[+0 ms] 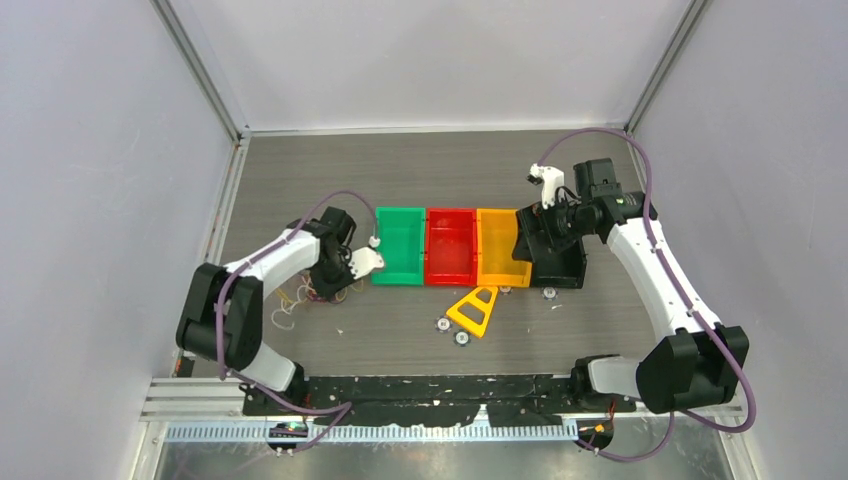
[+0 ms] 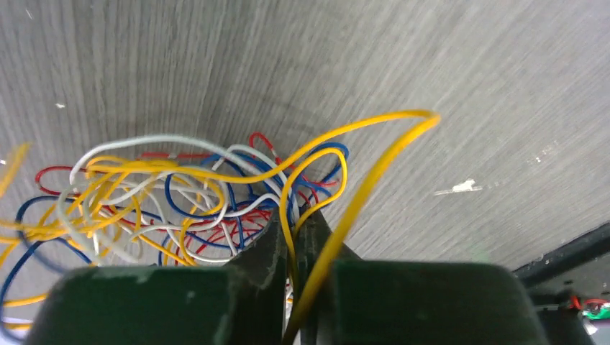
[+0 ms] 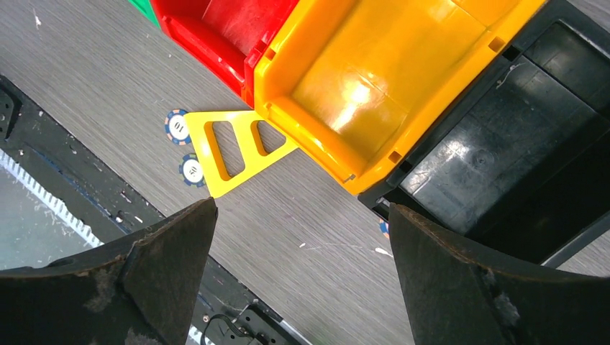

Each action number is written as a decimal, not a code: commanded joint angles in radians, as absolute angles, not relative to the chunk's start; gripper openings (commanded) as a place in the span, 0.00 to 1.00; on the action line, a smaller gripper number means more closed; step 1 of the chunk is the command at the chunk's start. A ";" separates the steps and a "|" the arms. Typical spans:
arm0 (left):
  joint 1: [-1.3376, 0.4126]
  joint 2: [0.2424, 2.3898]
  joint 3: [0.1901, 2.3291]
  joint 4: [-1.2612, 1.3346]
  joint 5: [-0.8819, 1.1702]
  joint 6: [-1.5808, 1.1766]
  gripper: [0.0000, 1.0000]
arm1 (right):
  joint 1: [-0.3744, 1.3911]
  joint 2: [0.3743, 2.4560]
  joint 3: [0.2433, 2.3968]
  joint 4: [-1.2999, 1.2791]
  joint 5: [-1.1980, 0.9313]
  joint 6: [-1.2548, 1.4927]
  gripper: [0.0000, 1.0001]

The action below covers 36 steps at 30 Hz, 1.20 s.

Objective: Untangle the cables

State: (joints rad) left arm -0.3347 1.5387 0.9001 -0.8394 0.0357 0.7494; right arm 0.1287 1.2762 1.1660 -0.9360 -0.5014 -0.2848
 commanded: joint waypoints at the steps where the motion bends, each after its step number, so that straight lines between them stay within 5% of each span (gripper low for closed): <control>1: -0.335 1.367 0.972 -0.935 0.194 0.766 0.00 | 0.136 1.244 1.178 -0.863 -0.563 -0.265 0.95; 6: -0.334 1.010 1.034 -0.998 0.672 0.624 0.00 | 0.161 1.238 1.160 -0.753 -0.700 -0.197 0.95; 11: -0.352 0.862 0.937 -0.706 0.980 0.232 0.00 | 0.295 1.275 1.192 -0.602 -0.844 -0.068 0.95; 18: -0.436 0.853 0.767 -0.177 1.038 -0.280 0.00 | 0.473 1.314 1.245 -0.515 -0.958 0.031 0.95; 26: -0.488 0.896 0.685 0.096 1.034 -0.489 0.00 | 0.660 1.372 1.227 -0.470 -0.921 0.020 0.98; 34: -0.492 0.901 0.699 0.035 1.060 -0.454 0.00 | 0.668 1.415 1.176 -0.224 -0.892 0.165 0.70; 36: -0.492 0.899 0.704 0.022 1.068 -0.450 0.00 | 0.668 1.414 1.175 -0.212 -0.882 0.162 0.47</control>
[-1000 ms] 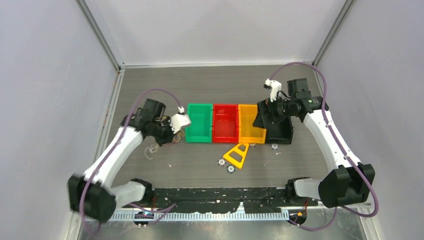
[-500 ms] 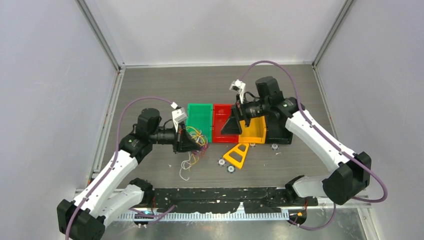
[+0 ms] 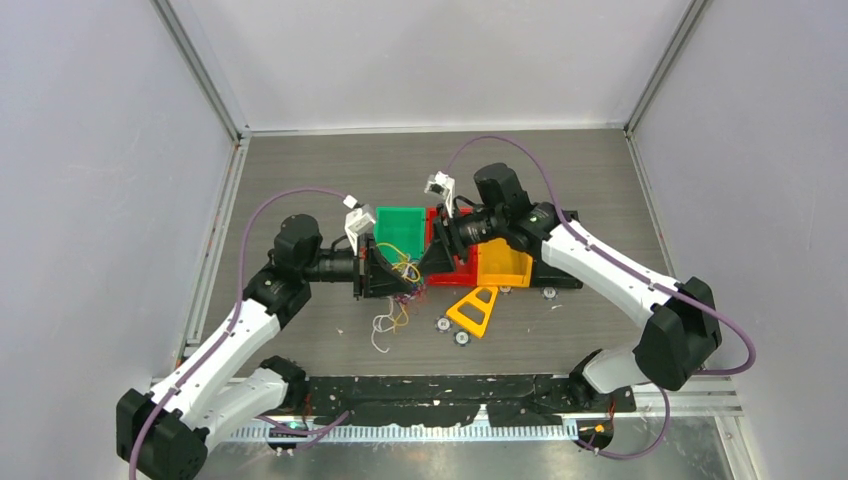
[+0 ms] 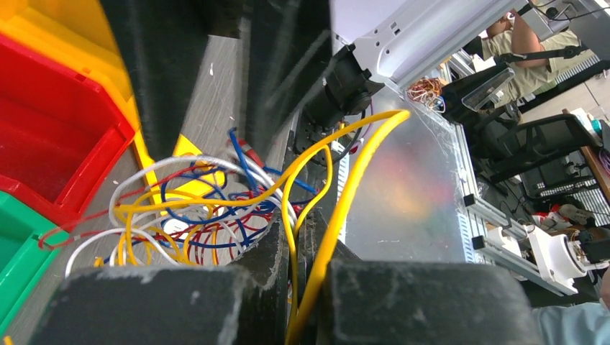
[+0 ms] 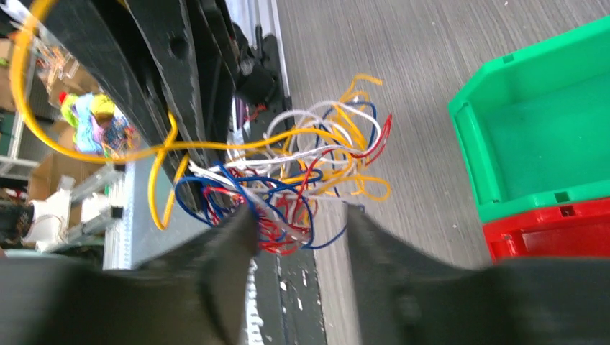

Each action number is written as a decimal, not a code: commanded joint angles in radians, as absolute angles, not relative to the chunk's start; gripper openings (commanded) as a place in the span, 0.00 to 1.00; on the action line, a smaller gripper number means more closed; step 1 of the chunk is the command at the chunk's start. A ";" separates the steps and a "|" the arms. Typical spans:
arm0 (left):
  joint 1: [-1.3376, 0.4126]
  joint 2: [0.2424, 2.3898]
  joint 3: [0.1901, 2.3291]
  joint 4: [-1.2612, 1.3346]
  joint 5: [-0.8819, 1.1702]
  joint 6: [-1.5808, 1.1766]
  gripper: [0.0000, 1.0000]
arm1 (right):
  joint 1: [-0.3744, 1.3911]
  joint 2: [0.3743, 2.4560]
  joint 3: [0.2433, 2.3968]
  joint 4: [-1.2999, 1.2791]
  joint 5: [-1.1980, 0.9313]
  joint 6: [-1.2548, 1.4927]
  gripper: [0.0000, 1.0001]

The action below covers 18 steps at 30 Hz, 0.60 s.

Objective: Untangle the cables

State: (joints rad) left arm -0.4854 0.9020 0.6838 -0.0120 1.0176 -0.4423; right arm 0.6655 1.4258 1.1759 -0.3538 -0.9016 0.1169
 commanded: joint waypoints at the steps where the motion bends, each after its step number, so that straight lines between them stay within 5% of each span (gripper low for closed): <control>1: -0.491 0.893 0.706 0.016 1.074 -0.450 0.00 | 0.669 1.413 1.175 -0.224 -0.858 0.143 0.25; 3: -0.491 0.881 0.728 -0.052 1.087 -0.423 0.00 | 0.668 1.407 1.185 -0.278 -0.756 0.094 0.08; 8: -0.477 0.843 0.881 -0.607 1.105 -0.034 0.03 | 0.591 1.347 1.159 -0.394 -0.527 0.014 0.06; 18: -0.311 0.930 1.041 -1.316 0.823 0.654 0.00 | 0.413 1.184 1.047 -0.574 -0.580 -0.136 0.05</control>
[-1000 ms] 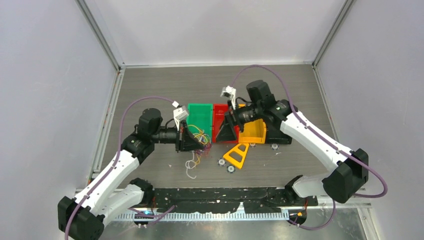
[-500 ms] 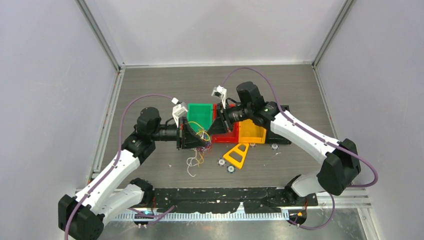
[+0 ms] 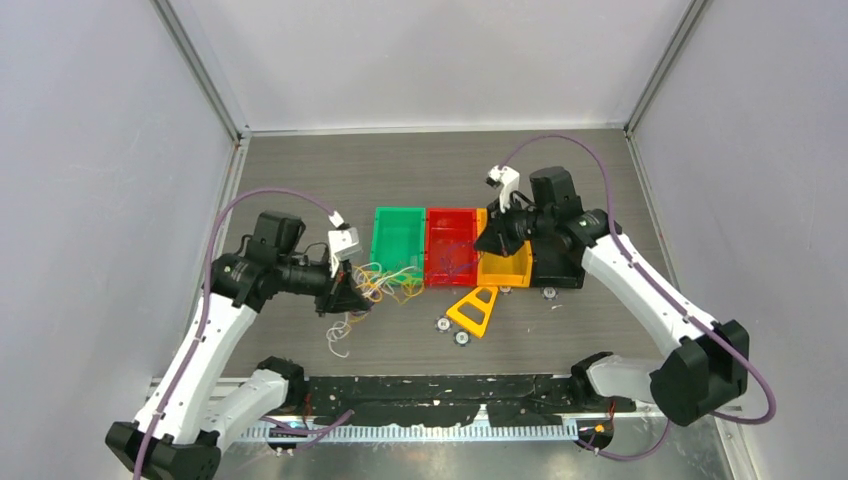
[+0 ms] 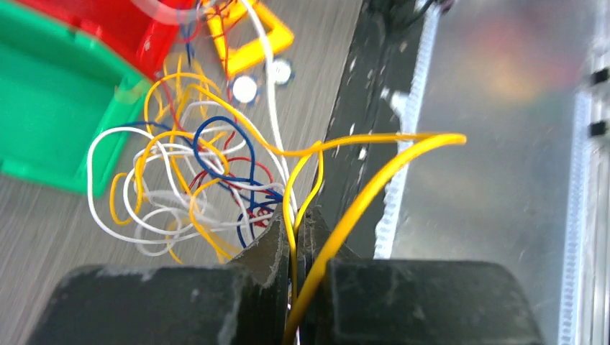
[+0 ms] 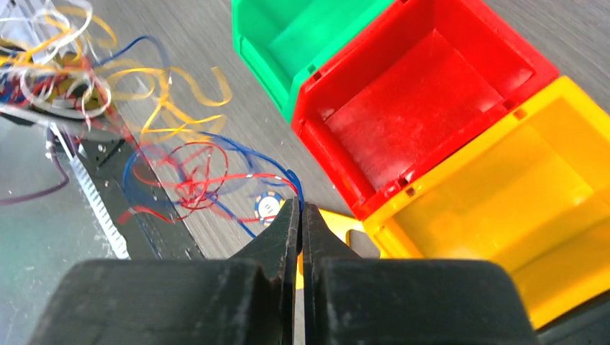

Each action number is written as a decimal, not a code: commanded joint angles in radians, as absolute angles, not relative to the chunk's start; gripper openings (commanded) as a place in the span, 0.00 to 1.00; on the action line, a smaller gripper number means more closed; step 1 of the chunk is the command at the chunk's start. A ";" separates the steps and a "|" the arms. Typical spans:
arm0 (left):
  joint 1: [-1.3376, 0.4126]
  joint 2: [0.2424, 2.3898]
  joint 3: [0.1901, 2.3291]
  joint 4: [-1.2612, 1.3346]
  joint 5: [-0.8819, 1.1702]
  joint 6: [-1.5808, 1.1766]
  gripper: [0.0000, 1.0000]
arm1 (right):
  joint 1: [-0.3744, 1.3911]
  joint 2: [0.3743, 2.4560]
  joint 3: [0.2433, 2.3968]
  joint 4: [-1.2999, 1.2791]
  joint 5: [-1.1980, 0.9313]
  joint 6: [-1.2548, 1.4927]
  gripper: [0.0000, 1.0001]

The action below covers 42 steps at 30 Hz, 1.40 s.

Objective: Untangle the cables

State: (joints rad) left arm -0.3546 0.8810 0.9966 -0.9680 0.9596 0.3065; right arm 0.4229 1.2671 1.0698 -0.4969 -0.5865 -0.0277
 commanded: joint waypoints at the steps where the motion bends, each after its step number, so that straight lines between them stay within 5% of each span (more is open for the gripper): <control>1: -0.300 0.941 1.046 -1.345 0.785 0.710 0.00 | 0.403 1.169 1.045 -0.601 -0.583 -0.150 0.05; 10: -0.137 0.965 0.959 -1.329 0.476 1.018 0.00 | 0.212 1.065 1.097 -0.761 -0.613 -0.270 0.05; 23: 0.138 1.227 0.884 -1.165 0.327 1.188 0.00 | -0.016 1.043 1.291 -0.879 -0.743 -0.323 0.05; 30: 0.103 1.211 0.987 -1.331 0.577 1.183 0.00 | -0.003 1.057 1.244 -0.878 -0.907 -0.281 0.05; 35: -0.039 1.105 0.953 -1.297 0.613 1.107 0.00 | 0.246 1.042 1.163 -0.848 -0.874 -0.276 0.06; 42: -0.059 1.036 1.001 -1.358 0.846 1.102 0.00 | 0.349 1.095 1.210 -0.804 -0.924 -0.255 0.06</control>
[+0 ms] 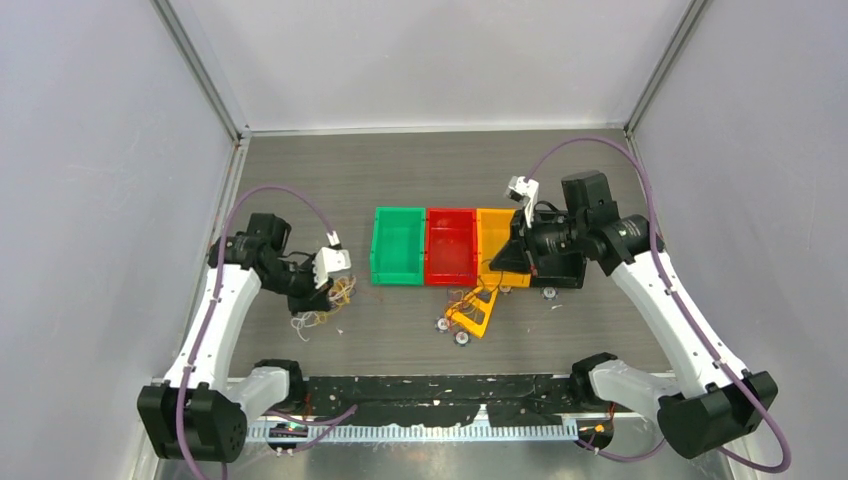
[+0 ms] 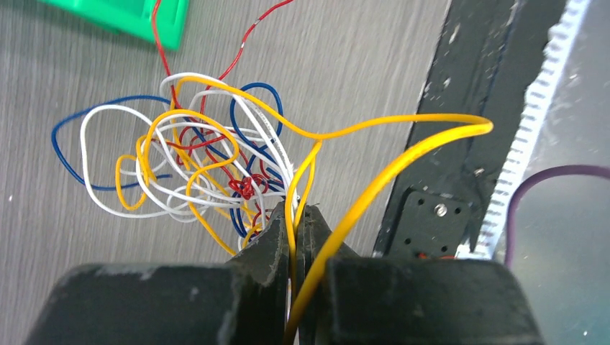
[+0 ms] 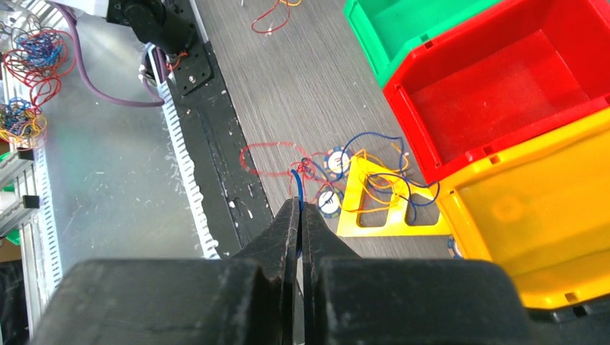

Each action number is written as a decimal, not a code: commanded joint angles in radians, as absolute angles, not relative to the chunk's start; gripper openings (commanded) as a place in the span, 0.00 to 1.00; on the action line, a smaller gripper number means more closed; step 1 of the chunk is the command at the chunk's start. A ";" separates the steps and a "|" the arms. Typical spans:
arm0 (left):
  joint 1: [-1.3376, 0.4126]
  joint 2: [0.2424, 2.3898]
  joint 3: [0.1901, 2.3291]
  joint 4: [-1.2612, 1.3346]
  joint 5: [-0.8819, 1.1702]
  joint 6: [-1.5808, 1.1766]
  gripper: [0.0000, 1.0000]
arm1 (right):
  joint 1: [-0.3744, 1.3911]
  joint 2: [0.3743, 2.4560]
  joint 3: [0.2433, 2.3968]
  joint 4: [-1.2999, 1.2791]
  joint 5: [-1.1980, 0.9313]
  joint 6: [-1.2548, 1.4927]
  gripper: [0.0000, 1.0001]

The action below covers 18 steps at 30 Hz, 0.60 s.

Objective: Untangle the cables

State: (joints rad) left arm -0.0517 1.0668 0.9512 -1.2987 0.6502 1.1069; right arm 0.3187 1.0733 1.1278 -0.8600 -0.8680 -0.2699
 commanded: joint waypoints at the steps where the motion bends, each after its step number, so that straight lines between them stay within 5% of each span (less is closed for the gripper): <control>1: -0.069 1.021 0.997 -1.352 0.864 1.098 0.00 | 0.358 1.106 1.224 -0.801 -0.931 -0.255 0.06; 5: -0.134 0.982 0.917 -1.195 0.747 1.003 0.09 | 0.412 1.145 1.250 -0.776 -0.948 -0.247 0.05; 7: -0.134 0.990 0.904 -1.140 0.691 0.966 0.31 | 0.434 1.162 1.244 -0.745 -0.945 -0.232 0.06; 10: -0.134 0.996 0.962 -1.168 0.764 0.937 0.49 | 0.464 1.181 1.246 -0.676 -0.942 -0.204 0.05; 13: -0.139 0.950 1.028 -1.161 0.955 0.870 0.97 | 0.478 1.198 1.269 -0.621 -0.949 -0.158 0.05; 18: -0.240 0.807 0.915 -0.749 1.020 0.478 1.00 | 0.518 1.238 1.341 -0.544 -1.005 -0.075 0.05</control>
